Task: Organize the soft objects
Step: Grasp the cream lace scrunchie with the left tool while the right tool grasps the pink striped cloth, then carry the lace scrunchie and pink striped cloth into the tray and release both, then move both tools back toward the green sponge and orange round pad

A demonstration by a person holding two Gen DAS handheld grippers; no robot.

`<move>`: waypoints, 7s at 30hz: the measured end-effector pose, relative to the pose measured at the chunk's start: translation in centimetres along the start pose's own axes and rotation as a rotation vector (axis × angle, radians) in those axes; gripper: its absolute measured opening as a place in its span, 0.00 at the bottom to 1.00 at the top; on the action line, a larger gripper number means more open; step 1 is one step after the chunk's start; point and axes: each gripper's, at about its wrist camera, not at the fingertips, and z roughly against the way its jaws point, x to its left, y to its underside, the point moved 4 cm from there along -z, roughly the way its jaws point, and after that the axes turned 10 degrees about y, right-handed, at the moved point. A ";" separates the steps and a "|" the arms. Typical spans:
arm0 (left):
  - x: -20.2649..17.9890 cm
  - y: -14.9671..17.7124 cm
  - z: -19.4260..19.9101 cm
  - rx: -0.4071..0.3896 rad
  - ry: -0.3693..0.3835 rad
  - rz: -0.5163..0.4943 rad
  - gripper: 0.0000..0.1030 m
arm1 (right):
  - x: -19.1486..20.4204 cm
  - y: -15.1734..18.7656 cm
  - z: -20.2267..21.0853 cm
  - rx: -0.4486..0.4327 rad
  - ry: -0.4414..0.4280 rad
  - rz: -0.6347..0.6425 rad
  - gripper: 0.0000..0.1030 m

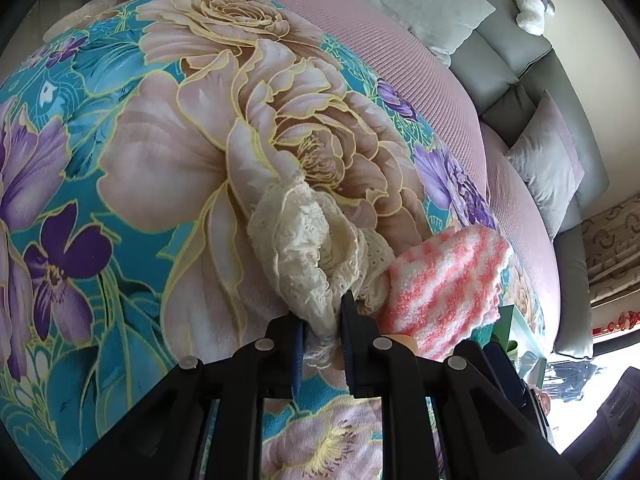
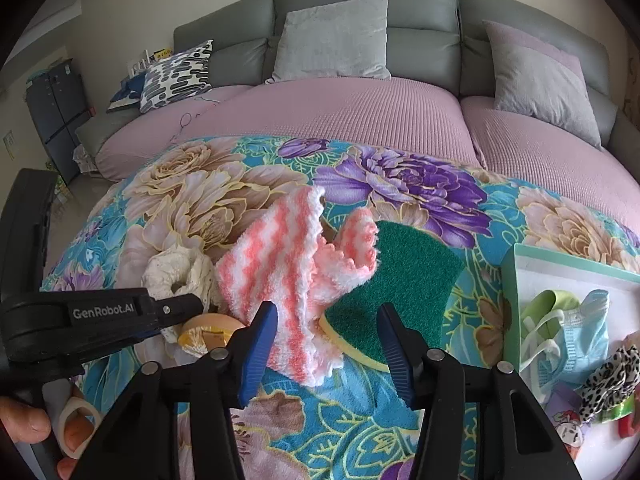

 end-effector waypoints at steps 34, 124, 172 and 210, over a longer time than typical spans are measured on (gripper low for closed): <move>1.0 -0.3 0.2 0.018 -0.014 0.064 0.16 | 3.6 1.1 -4.0 0.099 -0.075 0.085 0.22; -24.4 17.3 -6.0 0.197 0.143 -0.735 0.15 | -31.3 11.7 10.1 0.170 0.412 -0.665 0.16; -25.1 15.4 -7.6 0.171 0.077 -0.747 0.45 | -30.1 10.2 7.0 0.192 0.379 -0.590 0.58; -17.5 8.2 -4.9 -0.010 -0.205 -0.494 0.85 | -26.6 8.6 8.2 0.215 0.455 -0.468 1.00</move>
